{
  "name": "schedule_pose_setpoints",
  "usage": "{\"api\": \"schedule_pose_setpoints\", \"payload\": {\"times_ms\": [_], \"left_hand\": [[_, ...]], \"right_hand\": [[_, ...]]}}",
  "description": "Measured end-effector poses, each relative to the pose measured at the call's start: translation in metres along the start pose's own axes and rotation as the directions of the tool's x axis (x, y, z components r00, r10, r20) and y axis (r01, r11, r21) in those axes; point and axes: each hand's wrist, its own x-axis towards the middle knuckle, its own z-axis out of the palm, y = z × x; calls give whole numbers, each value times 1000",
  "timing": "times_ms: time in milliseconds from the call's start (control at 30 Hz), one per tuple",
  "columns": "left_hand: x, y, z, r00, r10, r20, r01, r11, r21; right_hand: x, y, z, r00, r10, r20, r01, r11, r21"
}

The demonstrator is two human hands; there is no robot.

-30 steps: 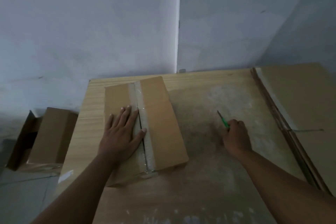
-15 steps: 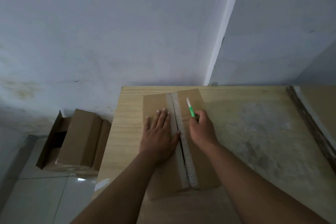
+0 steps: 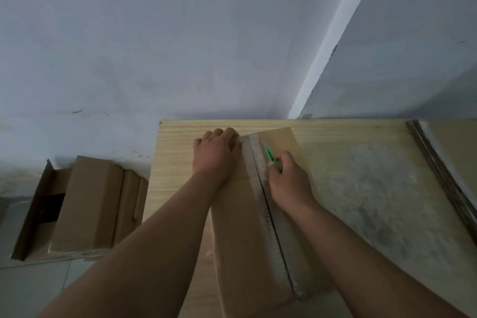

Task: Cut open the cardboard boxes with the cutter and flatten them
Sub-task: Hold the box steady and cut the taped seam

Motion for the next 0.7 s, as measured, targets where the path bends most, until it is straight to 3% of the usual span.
{"api": "schedule_pose_setpoints", "payload": {"times_ms": [100,267,700], "left_hand": [[5,-2,2,1000,-7,-1,7,999,-40],[10,-5,5,1000,-20,-22,18,998,-62],[16,-5,5,998,-53,-28,50,994,-101]], "right_hand": [[10,-15,6,999,-46,9,45,999,20],[17,-24,17,984,-175,7,174,967,-186],[18,-33,22,985,-168,46,174,953,-248]]}}
